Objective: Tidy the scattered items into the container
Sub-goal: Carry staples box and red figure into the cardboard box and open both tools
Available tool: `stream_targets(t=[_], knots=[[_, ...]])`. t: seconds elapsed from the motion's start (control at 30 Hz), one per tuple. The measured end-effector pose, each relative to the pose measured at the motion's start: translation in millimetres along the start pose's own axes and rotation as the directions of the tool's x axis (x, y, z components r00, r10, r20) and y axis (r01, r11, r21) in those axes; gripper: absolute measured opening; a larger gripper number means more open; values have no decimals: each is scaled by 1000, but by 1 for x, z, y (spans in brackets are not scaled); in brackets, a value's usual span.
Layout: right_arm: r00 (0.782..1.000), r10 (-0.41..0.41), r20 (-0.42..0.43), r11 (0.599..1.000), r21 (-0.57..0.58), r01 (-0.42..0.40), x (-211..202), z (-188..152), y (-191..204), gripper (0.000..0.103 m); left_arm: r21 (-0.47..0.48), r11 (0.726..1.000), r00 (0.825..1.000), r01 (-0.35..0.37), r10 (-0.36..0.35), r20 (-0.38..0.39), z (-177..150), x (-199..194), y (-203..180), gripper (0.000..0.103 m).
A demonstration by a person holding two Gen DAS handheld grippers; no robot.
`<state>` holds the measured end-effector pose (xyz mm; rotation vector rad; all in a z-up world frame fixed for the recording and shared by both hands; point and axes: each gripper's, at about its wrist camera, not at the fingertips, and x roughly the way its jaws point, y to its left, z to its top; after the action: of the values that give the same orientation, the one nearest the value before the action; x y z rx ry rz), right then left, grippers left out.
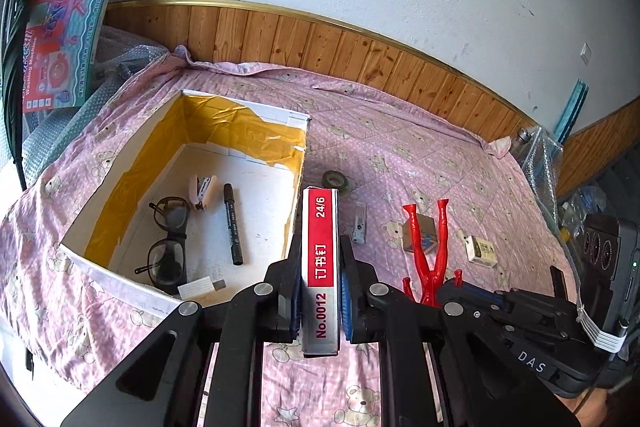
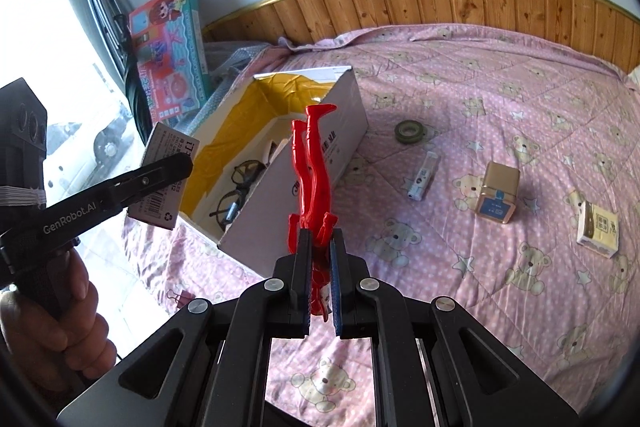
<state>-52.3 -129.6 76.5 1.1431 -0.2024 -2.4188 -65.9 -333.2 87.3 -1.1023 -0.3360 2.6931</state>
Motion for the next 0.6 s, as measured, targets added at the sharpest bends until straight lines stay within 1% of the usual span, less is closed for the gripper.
stream_targets(t=[0.37, 0.6], knots=[[999, 34, 5, 998, -58, -34, 18, 36, 21, 8, -60, 998, 1000, -23, 23, 7, 18, 9, 32, 16], [999, 49, -3, 995, -88, -50, 37, 56, 32, 8, -89, 995, 999, -40, 38, -15, 26, 24, 48, 16]])
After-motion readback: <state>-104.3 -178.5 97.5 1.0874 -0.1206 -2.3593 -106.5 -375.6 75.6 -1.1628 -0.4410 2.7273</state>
